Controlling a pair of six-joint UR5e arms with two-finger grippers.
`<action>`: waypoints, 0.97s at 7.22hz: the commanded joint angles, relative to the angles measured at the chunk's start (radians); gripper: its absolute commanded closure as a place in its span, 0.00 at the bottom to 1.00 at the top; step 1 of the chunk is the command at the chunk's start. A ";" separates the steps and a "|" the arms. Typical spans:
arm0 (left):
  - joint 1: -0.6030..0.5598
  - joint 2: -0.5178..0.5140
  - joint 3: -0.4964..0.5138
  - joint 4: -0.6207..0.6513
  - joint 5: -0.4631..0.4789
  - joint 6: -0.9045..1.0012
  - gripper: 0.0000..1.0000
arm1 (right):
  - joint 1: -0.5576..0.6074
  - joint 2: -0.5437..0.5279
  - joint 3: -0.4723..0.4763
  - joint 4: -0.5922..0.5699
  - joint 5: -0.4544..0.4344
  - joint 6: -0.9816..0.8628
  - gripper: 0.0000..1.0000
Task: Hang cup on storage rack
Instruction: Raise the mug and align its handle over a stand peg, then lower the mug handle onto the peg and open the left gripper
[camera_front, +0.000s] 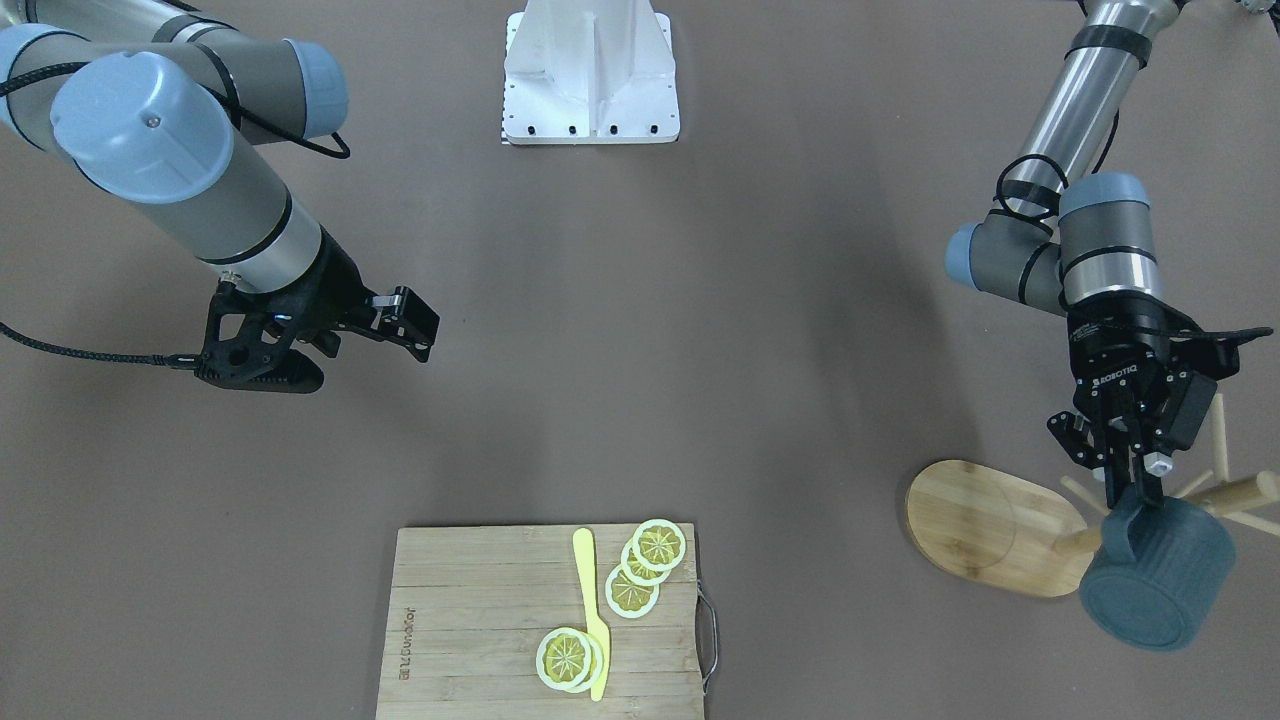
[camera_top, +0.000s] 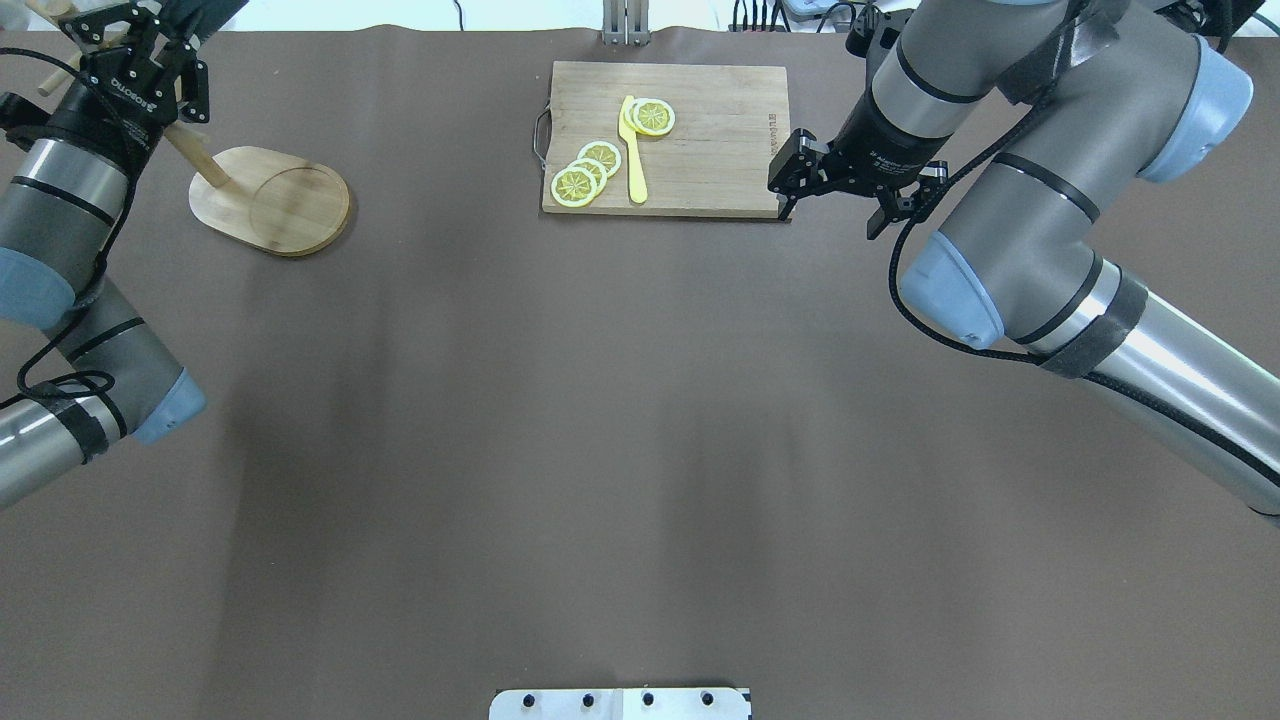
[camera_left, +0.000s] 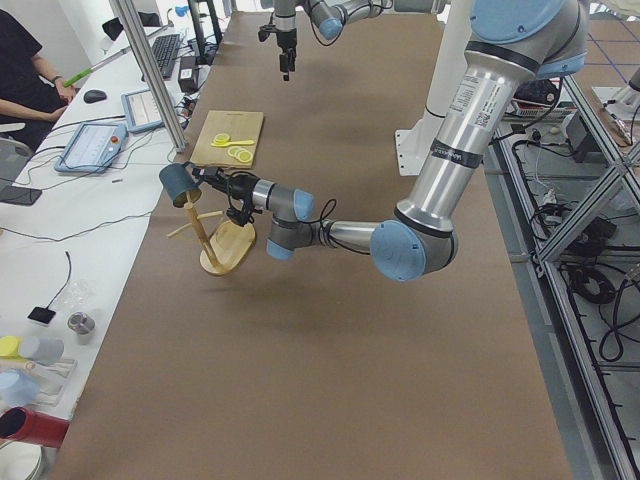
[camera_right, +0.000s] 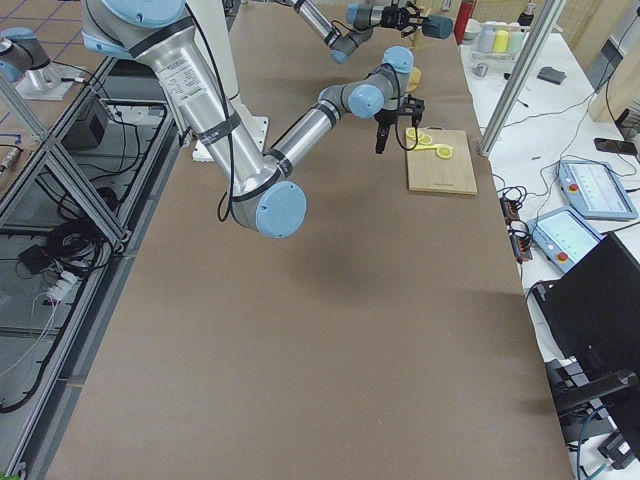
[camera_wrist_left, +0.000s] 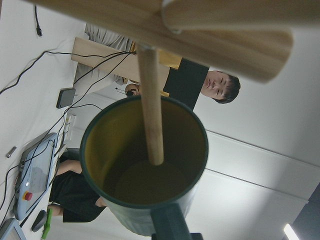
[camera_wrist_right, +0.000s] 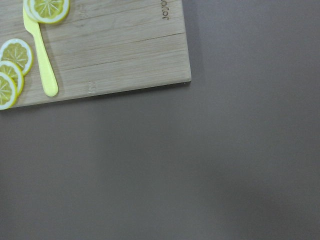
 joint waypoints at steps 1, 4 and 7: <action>0.000 0.015 0.002 -0.012 -0.001 -0.004 1.00 | -0.001 0.000 0.000 0.000 0.000 0.000 0.00; 0.003 0.055 0.000 -0.012 -0.001 -0.068 1.00 | -0.001 0.001 0.000 0.000 0.000 0.000 0.00; 0.007 0.056 -0.001 -0.012 -0.001 -0.067 0.67 | -0.003 0.001 0.000 0.000 0.000 0.000 0.00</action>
